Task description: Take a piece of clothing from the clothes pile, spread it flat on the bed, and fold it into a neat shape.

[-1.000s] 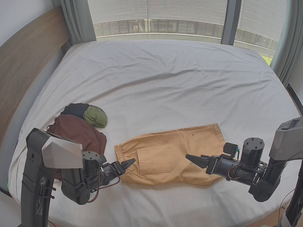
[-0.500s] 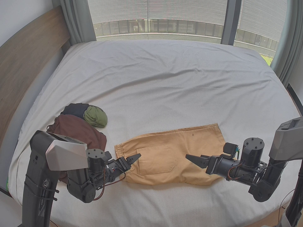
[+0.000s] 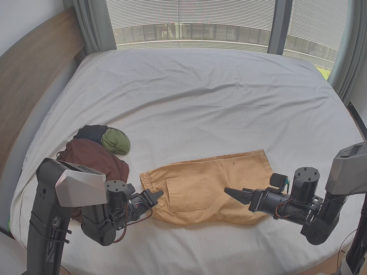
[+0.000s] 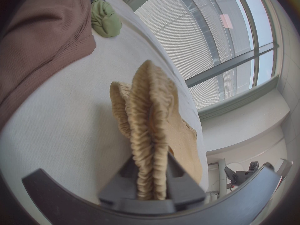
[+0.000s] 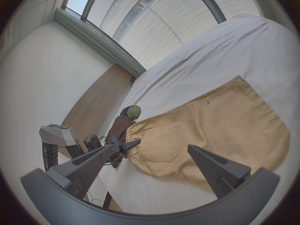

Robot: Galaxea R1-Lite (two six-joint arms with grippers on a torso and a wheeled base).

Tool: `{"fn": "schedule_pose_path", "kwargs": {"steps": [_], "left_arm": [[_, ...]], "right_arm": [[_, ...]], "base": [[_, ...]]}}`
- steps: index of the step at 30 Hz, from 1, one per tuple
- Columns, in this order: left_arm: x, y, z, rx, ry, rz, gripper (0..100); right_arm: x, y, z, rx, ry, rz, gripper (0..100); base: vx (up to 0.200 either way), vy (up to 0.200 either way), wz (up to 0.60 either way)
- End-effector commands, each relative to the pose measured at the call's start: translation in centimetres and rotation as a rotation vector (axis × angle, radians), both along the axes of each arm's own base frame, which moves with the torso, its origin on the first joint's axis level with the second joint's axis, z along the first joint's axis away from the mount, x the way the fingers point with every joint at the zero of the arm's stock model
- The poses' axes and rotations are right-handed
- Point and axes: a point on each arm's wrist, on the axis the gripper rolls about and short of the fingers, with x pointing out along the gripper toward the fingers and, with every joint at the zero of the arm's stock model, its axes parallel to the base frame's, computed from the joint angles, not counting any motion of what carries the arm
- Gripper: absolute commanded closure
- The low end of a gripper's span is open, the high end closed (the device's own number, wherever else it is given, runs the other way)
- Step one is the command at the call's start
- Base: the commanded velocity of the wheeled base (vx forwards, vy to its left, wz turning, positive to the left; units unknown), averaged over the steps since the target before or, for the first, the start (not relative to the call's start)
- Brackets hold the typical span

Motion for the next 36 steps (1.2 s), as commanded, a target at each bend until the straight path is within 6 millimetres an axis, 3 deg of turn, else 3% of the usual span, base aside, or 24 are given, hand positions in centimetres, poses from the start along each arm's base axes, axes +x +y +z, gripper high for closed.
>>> {"fn": "schedule_pose_path", "kwargs": {"steps": [1,4,9,16,36], "left_arm": [[-0.3,0.2,0.8,-0.023,0.008,0.009,100],[-1.1,0.9,1.3,-0.022,0.028,0.012,100],[-1.8,2.4,4.3,-0.051,-0.002,0.007,100],[-3.3,3.3,5.8,-0.049,0.004,0.000,100],[-4.6,10.2,6.9,0.039,-0.011,0.082,100]], "right_arm": [[0.0,-0.1,0.0,0.000,0.001,-0.002,0],[0.1,-0.1,0.0,0.000,0.001,-0.004,0],[0.1,-0.1,-0.2,-0.002,0.003,-0.006,0],[0.1,-0.1,-0.3,-0.004,0.008,-0.006,0],[0.3,0.0,-1.4,-0.022,0.039,-0.004,0]], "base": [[0.000,0.000,0.00],[0.000,0.000,0.00],[0.000,0.000,0.00],[0.000,0.000,0.00],[0.000,0.000,0.00]]}}
